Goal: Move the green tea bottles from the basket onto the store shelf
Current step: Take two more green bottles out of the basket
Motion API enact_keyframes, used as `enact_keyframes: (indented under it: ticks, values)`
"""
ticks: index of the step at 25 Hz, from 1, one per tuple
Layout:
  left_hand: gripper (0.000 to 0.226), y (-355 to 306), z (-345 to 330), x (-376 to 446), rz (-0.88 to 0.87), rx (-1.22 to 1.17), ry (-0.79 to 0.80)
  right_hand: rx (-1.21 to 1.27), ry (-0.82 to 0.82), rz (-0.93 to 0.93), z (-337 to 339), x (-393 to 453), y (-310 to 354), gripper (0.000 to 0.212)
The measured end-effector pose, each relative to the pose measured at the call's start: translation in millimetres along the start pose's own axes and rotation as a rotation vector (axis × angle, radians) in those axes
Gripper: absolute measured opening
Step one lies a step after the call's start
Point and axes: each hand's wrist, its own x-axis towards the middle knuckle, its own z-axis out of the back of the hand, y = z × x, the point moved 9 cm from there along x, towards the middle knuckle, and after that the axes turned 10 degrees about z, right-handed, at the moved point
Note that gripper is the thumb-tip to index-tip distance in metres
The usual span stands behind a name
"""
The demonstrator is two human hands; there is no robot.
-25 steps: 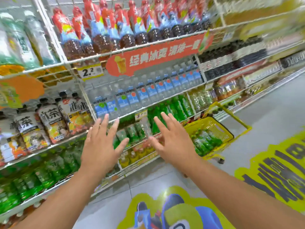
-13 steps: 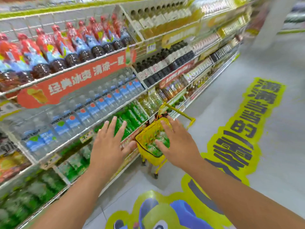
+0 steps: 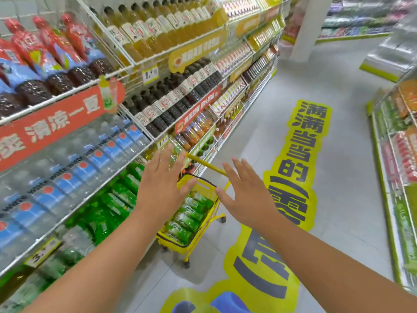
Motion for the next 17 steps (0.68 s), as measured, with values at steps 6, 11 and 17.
enact_keyframes:
  ticks: [6,11,17]
  values:
    - [0.083,-37,-36,71,-0.004,-0.025,0.011,-0.011,0.002,0.001,-8,56,-63,0.078]
    - [0.080,-74,-73,124,0.085,-0.016,0.005,0.039,0.035,0.099,-25,111,-132,0.081]
    - [0.080,-104,-97,169,0.252,-0.002,-0.003,0.069,0.123,0.276,-42,177,-189,0.081]
